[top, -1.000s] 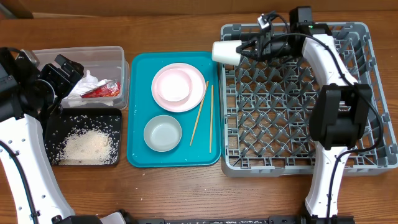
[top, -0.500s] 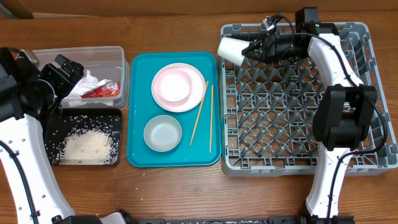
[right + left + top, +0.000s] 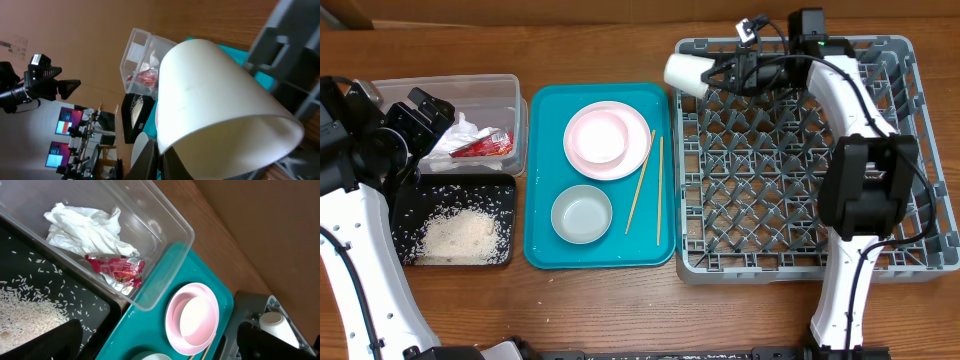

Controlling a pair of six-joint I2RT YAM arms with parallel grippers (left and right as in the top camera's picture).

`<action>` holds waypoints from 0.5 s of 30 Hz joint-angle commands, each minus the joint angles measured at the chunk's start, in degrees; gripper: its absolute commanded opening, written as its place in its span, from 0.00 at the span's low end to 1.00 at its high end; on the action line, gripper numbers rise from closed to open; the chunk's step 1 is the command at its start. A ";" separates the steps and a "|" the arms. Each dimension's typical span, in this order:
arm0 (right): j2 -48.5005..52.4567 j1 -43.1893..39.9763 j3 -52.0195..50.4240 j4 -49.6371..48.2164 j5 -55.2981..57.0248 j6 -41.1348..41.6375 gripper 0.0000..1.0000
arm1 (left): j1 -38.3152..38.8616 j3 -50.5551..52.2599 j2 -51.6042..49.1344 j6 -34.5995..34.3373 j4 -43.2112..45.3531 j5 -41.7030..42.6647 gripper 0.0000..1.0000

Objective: Sort waste into correct bins and load items into the dishwasher
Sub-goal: 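Lower the cup upside down into the rack and open the right gripper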

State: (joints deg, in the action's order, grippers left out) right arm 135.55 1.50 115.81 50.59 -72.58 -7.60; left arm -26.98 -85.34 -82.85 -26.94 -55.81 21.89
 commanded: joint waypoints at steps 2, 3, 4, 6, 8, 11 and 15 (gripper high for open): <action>0.98 1.77 -0.35 -1.60 -0.61 0.72 0.04 | 0.44 -1.49 0.09 -0.50 -0.07 -0.02 1.00; 0.98 1.84 -0.35 -1.75 -0.61 0.72 0.04 | 0.44 -1.49 0.09 -0.52 -0.07 0.00 1.00; 0.98 1.84 -0.35 -1.88 -0.61 0.72 0.04 | 0.44 -1.49 0.09 -0.52 -0.07 -0.02 1.00; 0.98 1.81 -0.35 -1.73 -0.46 0.70 0.04 | 0.44 -1.49 0.09 -0.52 -0.07 0.00 1.00; 0.98 1.77 -0.37 -1.29 0.48 0.66 0.04 | 0.44 -1.49 0.09 -0.52 -0.07 -0.02 1.00; 1.01 1.64 -0.37 -0.52 3.45 0.04 0.04 | 0.39 -1.49 0.09 -0.52 -0.07 -0.02 1.00; 1.01 1.53 -0.37 0.02 3.98 -0.81 0.04 | 0.37 -1.49 0.09 -0.50 -0.07 -0.02 1.00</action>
State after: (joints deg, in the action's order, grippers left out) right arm 135.55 3.36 115.81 50.15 -71.77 -7.55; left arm -26.98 -85.34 -82.85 -26.94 -55.81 21.89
